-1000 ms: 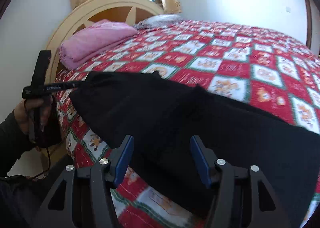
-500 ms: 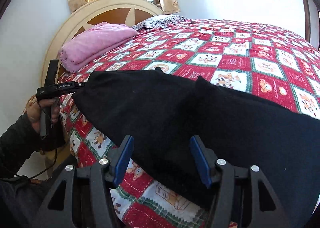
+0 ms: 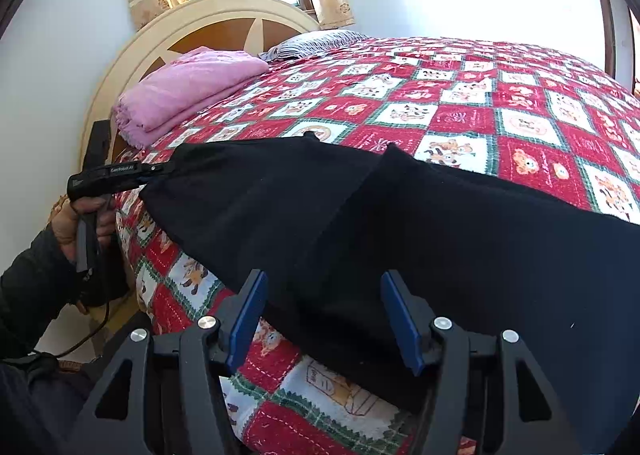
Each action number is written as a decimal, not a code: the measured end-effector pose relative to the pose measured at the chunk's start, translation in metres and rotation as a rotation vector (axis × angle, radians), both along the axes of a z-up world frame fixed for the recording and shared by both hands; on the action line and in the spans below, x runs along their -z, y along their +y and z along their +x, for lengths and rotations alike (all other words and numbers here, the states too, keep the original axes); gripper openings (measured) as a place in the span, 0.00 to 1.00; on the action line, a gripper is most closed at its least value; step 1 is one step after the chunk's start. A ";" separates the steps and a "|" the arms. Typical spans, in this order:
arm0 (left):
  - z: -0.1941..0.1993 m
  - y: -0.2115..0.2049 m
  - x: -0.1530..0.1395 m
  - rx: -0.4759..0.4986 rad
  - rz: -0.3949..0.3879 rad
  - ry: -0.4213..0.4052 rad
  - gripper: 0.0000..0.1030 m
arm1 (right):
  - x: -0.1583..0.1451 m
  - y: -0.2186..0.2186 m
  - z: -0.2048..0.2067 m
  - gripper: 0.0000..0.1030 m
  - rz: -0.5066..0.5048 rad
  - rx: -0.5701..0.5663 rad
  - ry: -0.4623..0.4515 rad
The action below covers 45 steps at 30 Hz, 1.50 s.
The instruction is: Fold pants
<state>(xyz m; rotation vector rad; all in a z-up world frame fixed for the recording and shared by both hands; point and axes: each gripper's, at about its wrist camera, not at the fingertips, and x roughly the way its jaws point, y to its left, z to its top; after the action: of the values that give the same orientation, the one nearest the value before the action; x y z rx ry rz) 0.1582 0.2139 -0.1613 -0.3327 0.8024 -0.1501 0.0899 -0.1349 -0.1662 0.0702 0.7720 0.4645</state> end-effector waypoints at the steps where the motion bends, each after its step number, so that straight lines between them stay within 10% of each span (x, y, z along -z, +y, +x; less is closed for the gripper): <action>1: 0.000 0.000 0.001 -0.002 0.005 -0.001 0.27 | 0.001 0.000 0.000 0.59 0.002 0.002 0.002; 5: 0.008 0.013 0.014 -0.018 -0.086 0.004 0.36 | 0.003 0.000 0.001 0.59 -0.005 0.002 -0.001; 10: 0.004 0.017 0.010 0.008 -0.174 0.011 0.15 | -0.001 -0.001 0.000 0.59 -0.003 0.006 -0.005; 18: -0.019 0.005 -0.039 0.056 -0.292 -0.114 0.14 | -0.018 -0.018 -0.006 0.59 0.018 0.053 -0.041; 30: -0.023 -0.112 -0.122 0.328 -0.338 -0.248 0.13 | -0.056 -0.084 -0.031 0.59 0.059 0.219 -0.088; 45: -0.013 -0.281 -0.156 0.695 -0.293 -0.237 0.13 | -0.047 -0.195 -0.060 0.59 0.135 0.485 -0.076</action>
<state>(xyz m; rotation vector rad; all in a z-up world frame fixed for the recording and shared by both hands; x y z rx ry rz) 0.1449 -0.0674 -0.0055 -0.2923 0.6319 -0.9480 0.0301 -0.3299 -0.1190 0.3557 0.6215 0.0569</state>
